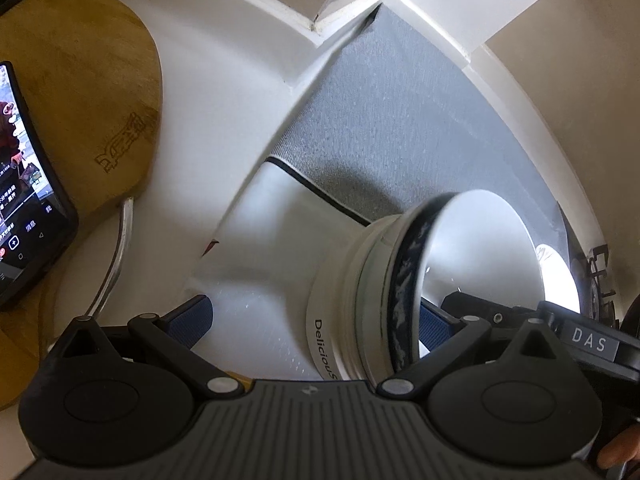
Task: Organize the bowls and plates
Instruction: 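Close both tools on the rim of the stacked bowls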
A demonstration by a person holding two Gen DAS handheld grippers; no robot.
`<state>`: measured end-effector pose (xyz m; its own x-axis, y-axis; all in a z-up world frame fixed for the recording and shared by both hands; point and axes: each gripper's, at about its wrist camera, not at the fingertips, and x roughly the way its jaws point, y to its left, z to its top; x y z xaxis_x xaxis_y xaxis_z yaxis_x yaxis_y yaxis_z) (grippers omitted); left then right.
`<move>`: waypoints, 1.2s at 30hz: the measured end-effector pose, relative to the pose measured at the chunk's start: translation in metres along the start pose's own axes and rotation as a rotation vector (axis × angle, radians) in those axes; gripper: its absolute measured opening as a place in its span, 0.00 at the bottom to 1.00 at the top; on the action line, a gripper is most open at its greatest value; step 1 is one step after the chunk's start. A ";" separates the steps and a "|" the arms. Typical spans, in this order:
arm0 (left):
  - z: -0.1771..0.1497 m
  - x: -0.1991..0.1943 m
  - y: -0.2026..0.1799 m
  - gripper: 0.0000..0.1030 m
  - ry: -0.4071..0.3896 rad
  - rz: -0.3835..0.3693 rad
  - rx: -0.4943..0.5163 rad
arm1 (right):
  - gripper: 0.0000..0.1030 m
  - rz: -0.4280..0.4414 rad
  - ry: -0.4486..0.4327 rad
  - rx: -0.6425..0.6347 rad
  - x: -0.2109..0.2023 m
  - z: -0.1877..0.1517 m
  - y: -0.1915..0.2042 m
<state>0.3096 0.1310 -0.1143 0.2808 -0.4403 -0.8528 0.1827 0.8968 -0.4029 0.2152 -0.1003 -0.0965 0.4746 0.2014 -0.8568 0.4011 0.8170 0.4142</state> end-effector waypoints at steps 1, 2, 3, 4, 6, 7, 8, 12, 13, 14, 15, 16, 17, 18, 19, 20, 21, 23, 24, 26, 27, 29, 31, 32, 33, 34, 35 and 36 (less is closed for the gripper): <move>-0.001 0.000 0.001 1.00 -0.007 -0.003 0.000 | 0.87 -0.007 -0.009 0.011 0.000 -0.002 0.001; -0.001 -0.001 0.001 1.00 -0.012 -0.006 0.001 | 0.88 -0.012 -0.017 0.018 0.000 -0.004 0.001; 0.000 -0.001 0.002 1.00 -0.014 -0.008 0.001 | 0.88 -0.017 -0.023 0.024 0.000 -0.006 0.002; 0.000 -0.001 0.002 1.00 -0.016 -0.009 0.001 | 0.89 -0.021 -0.027 0.029 0.000 -0.006 0.002; 0.000 -0.002 0.003 1.00 -0.019 -0.012 0.000 | 0.90 -0.028 -0.030 0.039 0.001 -0.008 0.003; 0.000 -0.002 0.003 1.00 -0.020 -0.013 -0.001 | 0.90 -0.032 -0.030 0.046 0.001 -0.009 0.003; 0.000 -0.002 0.003 1.00 -0.021 -0.014 -0.003 | 0.91 -0.035 -0.029 0.054 0.001 -0.008 0.002; 0.001 -0.002 0.004 1.00 -0.022 -0.021 -0.007 | 0.92 -0.051 -0.023 0.095 0.001 -0.010 0.001; 0.001 -0.002 0.004 1.00 -0.022 -0.024 -0.010 | 0.91 -0.047 -0.015 0.113 0.002 -0.011 0.001; 0.001 -0.002 0.005 1.00 -0.023 -0.027 -0.012 | 0.91 -0.043 -0.008 0.129 0.004 -0.009 -0.001; 0.001 -0.003 0.006 1.00 -0.023 -0.030 -0.012 | 0.91 -0.041 -0.005 0.138 0.005 -0.010 -0.001; 0.001 -0.002 0.006 1.00 -0.023 -0.032 -0.013 | 0.92 -0.040 -0.005 0.142 0.005 -0.010 -0.001; 0.001 -0.002 0.007 1.00 -0.024 -0.033 -0.014 | 0.92 -0.039 -0.006 0.143 0.005 -0.011 -0.001; 0.001 -0.002 0.007 1.00 -0.025 -0.035 -0.014 | 0.92 -0.037 -0.007 0.146 0.006 -0.011 -0.001; 0.001 -0.002 0.008 1.00 -0.027 -0.036 -0.016 | 0.92 -0.035 -0.009 0.149 0.008 -0.012 -0.001; 0.001 -0.001 0.009 1.00 -0.029 -0.038 -0.017 | 0.92 -0.031 -0.009 0.152 0.009 -0.012 -0.002; 0.001 -0.001 0.010 1.00 -0.031 -0.040 -0.017 | 0.93 -0.032 -0.011 0.153 0.010 -0.012 -0.004; 0.001 -0.001 0.012 1.00 -0.037 -0.043 -0.022 | 0.95 -0.036 -0.012 0.158 0.010 -0.013 -0.005; 0.001 -0.002 0.012 1.00 -0.038 -0.045 -0.025 | 0.98 -0.042 -0.008 0.166 0.009 -0.012 -0.008; 0.000 -0.003 0.013 1.00 -0.038 -0.048 -0.027 | 1.00 -0.055 0.011 0.192 0.010 -0.014 -0.008; 0.000 -0.003 0.013 1.00 -0.038 -0.052 -0.029 | 1.00 -0.055 0.023 0.211 0.012 -0.014 -0.008; 0.001 -0.004 0.015 1.00 -0.034 -0.061 -0.034 | 1.00 -0.051 0.054 0.253 0.014 -0.015 -0.008; 0.002 -0.004 0.017 1.00 -0.032 -0.069 -0.042 | 1.00 -0.051 0.059 0.268 0.014 -0.013 -0.007; 0.003 -0.004 0.018 1.00 -0.030 -0.073 -0.048 | 1.00 -0.044 0.060 0.278 0.015 -0.013 -0.007; 0.004 -0.004 0.018 1.00 -0.028 -0.076 -0.050 | 1.00 -0.041 0.060 0.284 0.016 -0.013 -0.006; 0.004 -0.004 0.018 1.00 -0.026 -0.079 -0.054 | 1.00 -0.041 0.057 0.287 0.017 -0.013 -0.005; 0.005 -0.004 0.020 1.00 -0.026 -0.084 -0.061 | 1.00 -0.040 0.054 0.289 0.018 -0.013 -0.004; 0.005 -0.004 0.021 1.00 -0.026 -0.088 -0.068 | 1.00 -0.038 0.053 0.291 0.019 -0.013 -0.003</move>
<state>0.3171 0.1511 -0.1172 0.2911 -0.5180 -0.8043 0.1437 0.8549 -0.4986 0.2132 -0.0918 -0.1177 0.4160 0.2078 -0.8853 0.6295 0.6368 0.4452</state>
